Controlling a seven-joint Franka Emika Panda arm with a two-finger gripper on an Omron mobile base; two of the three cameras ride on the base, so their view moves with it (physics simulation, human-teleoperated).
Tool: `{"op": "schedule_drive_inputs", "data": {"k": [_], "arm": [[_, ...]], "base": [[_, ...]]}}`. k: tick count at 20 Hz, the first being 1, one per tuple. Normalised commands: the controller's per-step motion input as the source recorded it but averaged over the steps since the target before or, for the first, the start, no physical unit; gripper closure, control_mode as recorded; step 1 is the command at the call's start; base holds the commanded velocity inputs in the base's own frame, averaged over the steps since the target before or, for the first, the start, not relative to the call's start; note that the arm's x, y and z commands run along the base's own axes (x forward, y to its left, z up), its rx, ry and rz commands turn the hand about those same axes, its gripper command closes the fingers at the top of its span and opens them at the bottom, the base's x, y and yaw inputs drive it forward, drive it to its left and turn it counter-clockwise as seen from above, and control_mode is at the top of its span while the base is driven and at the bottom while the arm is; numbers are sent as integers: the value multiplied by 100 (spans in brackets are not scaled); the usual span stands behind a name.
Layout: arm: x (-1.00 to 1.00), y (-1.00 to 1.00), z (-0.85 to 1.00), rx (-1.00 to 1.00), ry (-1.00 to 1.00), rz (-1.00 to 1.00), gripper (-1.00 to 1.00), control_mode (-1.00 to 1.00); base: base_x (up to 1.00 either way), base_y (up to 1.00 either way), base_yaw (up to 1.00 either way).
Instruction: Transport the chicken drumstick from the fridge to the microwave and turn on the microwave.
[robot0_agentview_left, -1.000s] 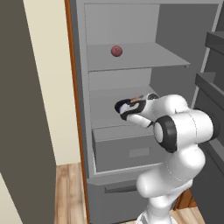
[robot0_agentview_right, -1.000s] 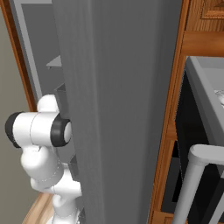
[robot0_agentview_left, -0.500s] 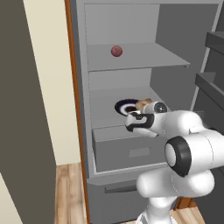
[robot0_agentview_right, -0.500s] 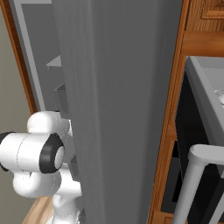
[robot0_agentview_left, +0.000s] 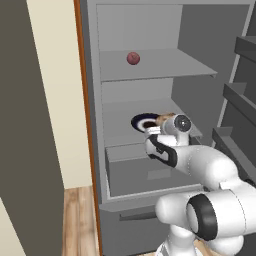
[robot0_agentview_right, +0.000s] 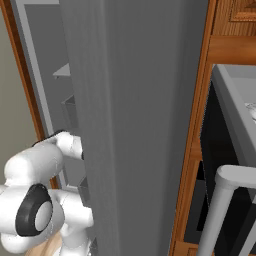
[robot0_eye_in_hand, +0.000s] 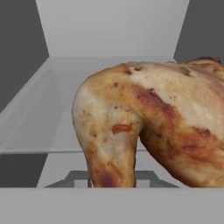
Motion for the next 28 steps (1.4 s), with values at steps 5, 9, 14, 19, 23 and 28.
{"op": "schedule_drive_inputs", "data": {"k": [5,9,14,19,23,28], "arm": [[-23,11,49,0,19,-2,100,-100],[-36,19,37,0,13,-1,100,-100],[-43,25,27,0,2,0,100,-100],[-41,16,28,0,0,0,100,-100],[-41,13,22,0,0,0,100,-100],[-38,9,17,0,3,-3,100,-100]], "base": [[0,0,0],[0,0,0],[0,0,0],[0,0,0],[0,0,0],[0,0,0]]}}
